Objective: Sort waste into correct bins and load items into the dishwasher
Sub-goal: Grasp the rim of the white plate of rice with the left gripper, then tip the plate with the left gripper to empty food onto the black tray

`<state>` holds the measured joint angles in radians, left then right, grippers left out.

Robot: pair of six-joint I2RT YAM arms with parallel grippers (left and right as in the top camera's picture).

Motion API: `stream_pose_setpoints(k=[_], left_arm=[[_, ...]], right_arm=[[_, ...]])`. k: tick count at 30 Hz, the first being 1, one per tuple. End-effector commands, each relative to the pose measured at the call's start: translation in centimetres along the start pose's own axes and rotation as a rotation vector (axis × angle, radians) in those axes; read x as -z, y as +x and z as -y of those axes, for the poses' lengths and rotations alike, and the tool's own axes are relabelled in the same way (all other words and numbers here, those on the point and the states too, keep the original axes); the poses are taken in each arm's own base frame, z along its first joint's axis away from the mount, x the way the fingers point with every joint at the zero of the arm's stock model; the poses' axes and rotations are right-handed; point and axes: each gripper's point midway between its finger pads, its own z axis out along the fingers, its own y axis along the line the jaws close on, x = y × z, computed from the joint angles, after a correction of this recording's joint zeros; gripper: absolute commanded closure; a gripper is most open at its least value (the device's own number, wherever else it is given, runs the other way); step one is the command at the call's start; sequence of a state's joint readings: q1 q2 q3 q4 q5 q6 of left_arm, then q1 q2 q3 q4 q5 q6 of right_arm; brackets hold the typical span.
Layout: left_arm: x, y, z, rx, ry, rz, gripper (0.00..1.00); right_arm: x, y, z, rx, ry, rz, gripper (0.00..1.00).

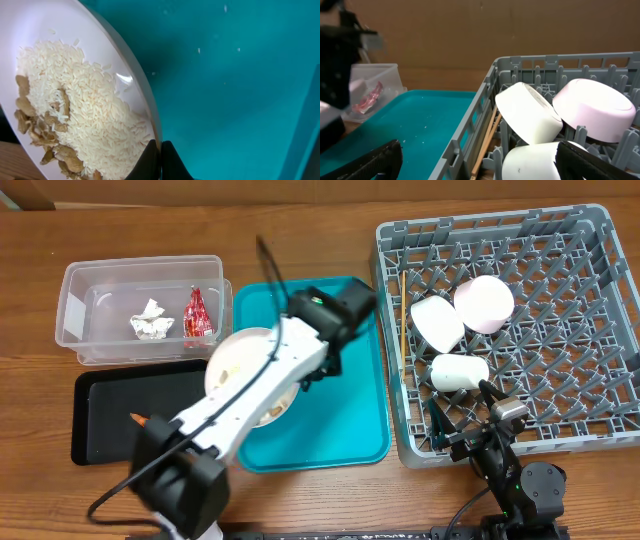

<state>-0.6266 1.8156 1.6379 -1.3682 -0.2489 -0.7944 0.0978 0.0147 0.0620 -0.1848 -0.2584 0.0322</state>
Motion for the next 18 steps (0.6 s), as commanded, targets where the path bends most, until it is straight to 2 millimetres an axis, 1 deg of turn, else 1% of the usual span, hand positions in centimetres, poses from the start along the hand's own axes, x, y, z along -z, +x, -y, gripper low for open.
stream_pose_setpoints(k=[1, 3, 6, 9, 12, 18], left_arm=[[4.1, -2.1, -2.8, 0.140, 0.132, 0.053, 0.96], [4.9, -2.8, -4.4, 0.176, 0.178, 0.048, 0.96], [5.4, -3.4, -6.3, 0.210, 0.248, 0.028, 0.96], [5.1, -3.7, -7.7, 0.240, 0.296, -0.004, 0.96], [4.4, -3.9, -9.2, 0.273, 0.318, -0.028, 0.96], [3.3, -3.9, -10.7, 0.314, 0.460, -0.071, 0.95]], right_arm=[[0.1, -0.1, 0.1, 0.006, 0.001, 0.011, 0.00], [0.1, -0.1, 0.1, 0.005, 0.001, 0.011, 0.00], [0.1, -0.1, 0.1, 0.006, 0.001, 0.011, 0.00], [0.1, -0.1, 0.1, 0.006, 0.001, 0.011, 0.00], [0.1, -0.1, 0.1, 0.006, 0.001, 0.011, 0.00], [0.1, -0.1, 0.1, 0.006, 0.001, 0.011, 0.00]])
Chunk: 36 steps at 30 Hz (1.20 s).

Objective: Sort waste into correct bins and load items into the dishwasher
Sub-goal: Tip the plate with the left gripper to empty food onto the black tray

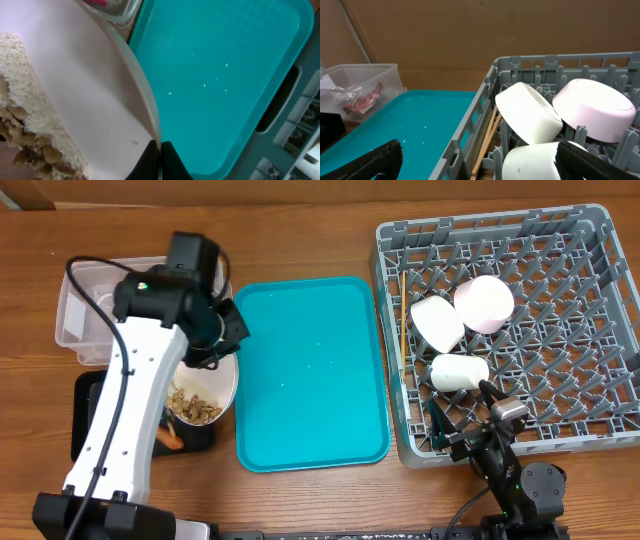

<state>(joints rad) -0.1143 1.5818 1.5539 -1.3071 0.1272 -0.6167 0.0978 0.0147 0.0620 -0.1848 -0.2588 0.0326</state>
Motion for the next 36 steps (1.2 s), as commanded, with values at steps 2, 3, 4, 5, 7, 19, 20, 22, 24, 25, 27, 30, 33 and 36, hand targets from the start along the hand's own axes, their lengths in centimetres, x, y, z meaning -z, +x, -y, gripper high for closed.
stream_pose_setpoints(k=[2, 3, 4, 5, 7, 19, 20, 22, 24, 25, 27, 30, 33, 36], left_arm=[[0.8, 0.3, -0.9, -0.010, 0.157, -0.041, 0.96], [0.8, 0.1, -1.4, -0.005, 0.179, -0.041, 0.96], [0.9, -0.1, -1.9, -0.004, 0.205, -0.039, 0.96], [1.0, -0.3, -2.3, -0.002, 0.241, -0.039, 0.96], [1.4, -0.4, -2.9, -0.003, 0.314, -0.035, 0.96], [5.4, 0.3, -6.0, -0.064, 0.705, 0.116, 0.96], [5.7, 0.3, -6.3, -0.067, 0.745, 0.136, 0.96], [6.2, 0.5, -7.0, -0.052, 0.819, 0.172, 0.96], [6.4, 0.6, -7.8, -0.032, 0.874, 0.203, 0.96], [6.5, 0.7, -8.2, -0.025, 0.905, 0.223, 0.96], [6.9, 1.0, -8.7, -0.028, 0.961, 0.268, 0.96], [8.3, 1.4, -8.9, -0.077, 1.022, 0.354, 0.96], [9.2, 1.9, -9.0, -0.126, 1.042, 0.421, 0.96], [9.7, 2.6, -9.1, -0.171, 1.035, 0.461, 0.96]], right_arm=[[0.1, -0.1, 0.1, 0.006, 0.002, 0.011, 0.00], [0.1, -0.1, 0.1, 0.006, 0.001, 0.012, 0.00], [0.1, -0.1, 0.1, 0.006, 0.002, 0.011, 0.00], [0.1, -0.1, 0.1, 0.006, 0.002, 0.011, 0.00], [0.1, -0.1, 0.1, 0.006, 0.002, 0.011, 0.00], [0.1, -0.1, 0.1, 0.006, 0.002, 0.011, 0.00], [0.1, -0.1, 0.1, 0.006, 0.002, 0.011, 0.00], [0.1, -0.1, 0.1, 0.006, 0.002, 0.011, 0.00], [0.1, -0.1, 0.1, 0.006, 0.002, 0.011, 0.00], [0.1, -0.1, 0.1, 0.006, 0.002, 0.011, 0.00], [0.1, -0.1, 0.1, 0.006, 0.002, 0.011, 0.00], [0.1, -0.1, 0.1, 0.006, 0.002, 0.011, 0.00], [0.1, -0.1, 0.1, 0.006, 0.002, 0.011, 0.00], [0.1, -0.1, 0.1, 0.006, 0.002, 0.011, 0.00]])
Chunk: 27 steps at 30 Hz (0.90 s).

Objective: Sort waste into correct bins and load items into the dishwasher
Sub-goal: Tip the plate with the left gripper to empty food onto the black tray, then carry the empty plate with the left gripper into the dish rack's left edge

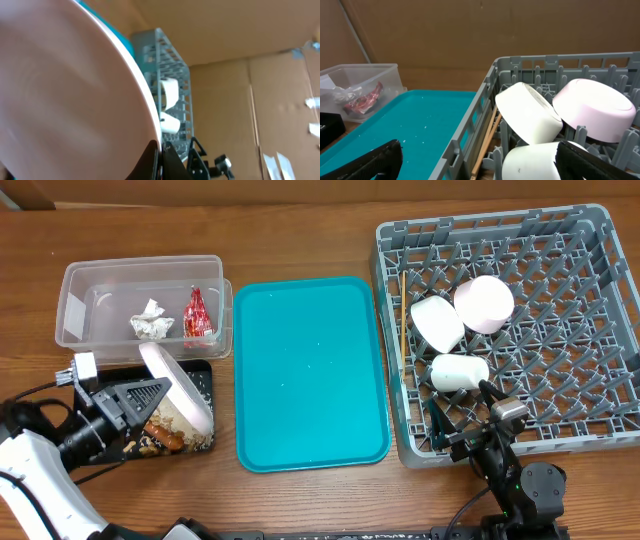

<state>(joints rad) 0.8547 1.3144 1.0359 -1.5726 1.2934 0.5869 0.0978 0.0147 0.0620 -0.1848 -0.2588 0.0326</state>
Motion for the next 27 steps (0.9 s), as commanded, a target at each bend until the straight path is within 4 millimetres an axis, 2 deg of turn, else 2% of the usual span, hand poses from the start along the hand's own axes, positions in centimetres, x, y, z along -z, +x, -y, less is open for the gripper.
stream_pose_setpoints(k=[1, 9, 14, 17, 21, 25, 27], left_arm=[[0.7, -0.6, 1.7, -0.259, 0.064, 0.084, 0.96], [2.0, -1.2, 0.7, -0.234, 0.014, 0.129, 0.96], [1.9, -1.7, 2.2, -0.219, 0.067, 0.154, 0.96], [1.6, -2.2, 4.1, -0.249, 0.090, 0.132, 0.96], [0.3, -2.5, 8.4, -0.326, 0.154, 0.059, 0.96], [-1.7, -3.2, 12.1, -0.417, 0.207, -0.034, 0.96], [-3.3, -3.9, 13.6, -0.464, 0.232, -0.082, 0.96]], right_arm=[[0.1, -0.1, 0.1, 0.006, 0.002, 0.011, 0.00], [0.1, -0.1, 0.1, 0.006, 0.002, 0.011, 0.00], [0.1, -0.1, 0.1, 0.006, 0.002, 0.011, 0.00], [0.1, -0.1, 0.1, 0.006, 0.002, 0.011, 0.00], [0.1, -0.1, 0.1, 0.006, 0.002, 0.011, 0.00], [0.1, -0.1, 0.1, 0.006, 0.002, 0.011, 0.00], [0.1, -0.1, 0.1, 0.006, 0.002, 0.011, 0.00]])
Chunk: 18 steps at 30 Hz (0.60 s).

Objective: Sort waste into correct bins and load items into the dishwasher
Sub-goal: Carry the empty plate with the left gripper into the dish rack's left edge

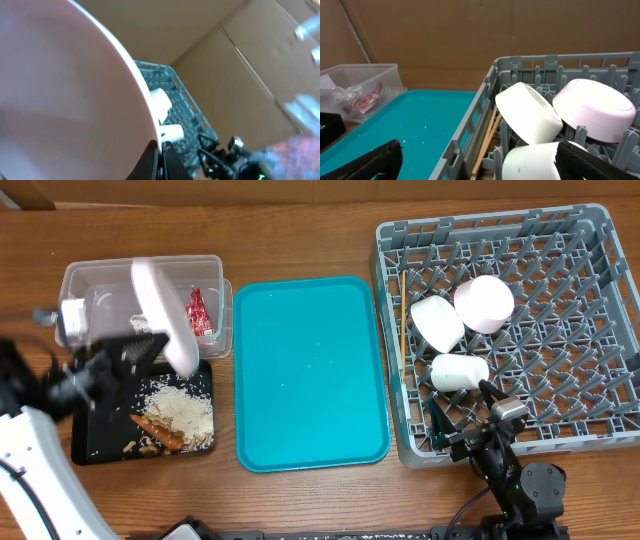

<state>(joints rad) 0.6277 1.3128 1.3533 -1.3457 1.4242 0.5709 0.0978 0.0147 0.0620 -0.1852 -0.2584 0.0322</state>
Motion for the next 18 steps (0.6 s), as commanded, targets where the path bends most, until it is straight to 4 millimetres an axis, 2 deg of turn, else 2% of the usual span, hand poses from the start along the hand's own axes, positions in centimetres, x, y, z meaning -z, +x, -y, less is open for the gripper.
stream_pose_setpoints(k=[1, 3, 5, 8, 10, 14, 18], left_arm=[[-2.7, -2.2, 2.8, 0.097, 0.083, -0.048, 0.96], [-5.1, -3.5, 2.2, 0.135, 0.026, -0.074, 0.96], [-8.0, -4.6, 2.7, 0.108, 0.006, -0.072, 0.96], [-12.9, -5.7, 5.5, 0.067, 0.082, -0.065, 0.96], [-16.4, -5.7, 7.7, 0.051, 0.170, -0.075, 0.96], [-23.1, -3.3, 10.4, 0.093, 0.302, -0.130, 0.96], [-29.0, 0.2, 11.1, 0.178, 0.378, -0.191, 0.96]], right_arm=[[0.1, -0.1, 0.1, 0.006, 0.001, 0.012, 0.00], [0.1, -0.1, 0.1, 0.006, 0.001, 0.012, 0.00], [0.1, -0.1, 0.1, 0.005, 0.001, 0.012, 0.00], [0.1, -0.1, 0.1, 0.005, 0.001, 0.012, 0.00], [0.1, -0.1, 0.1, 0.006, 0.001, 0.012, 0.00], [0.1, -0.1, 0.1, 0.006, 0.001, 0.012, 0.00], [0.1, -0.1, 0.1, 0.006, 0.001, 0.012, 0.00]])
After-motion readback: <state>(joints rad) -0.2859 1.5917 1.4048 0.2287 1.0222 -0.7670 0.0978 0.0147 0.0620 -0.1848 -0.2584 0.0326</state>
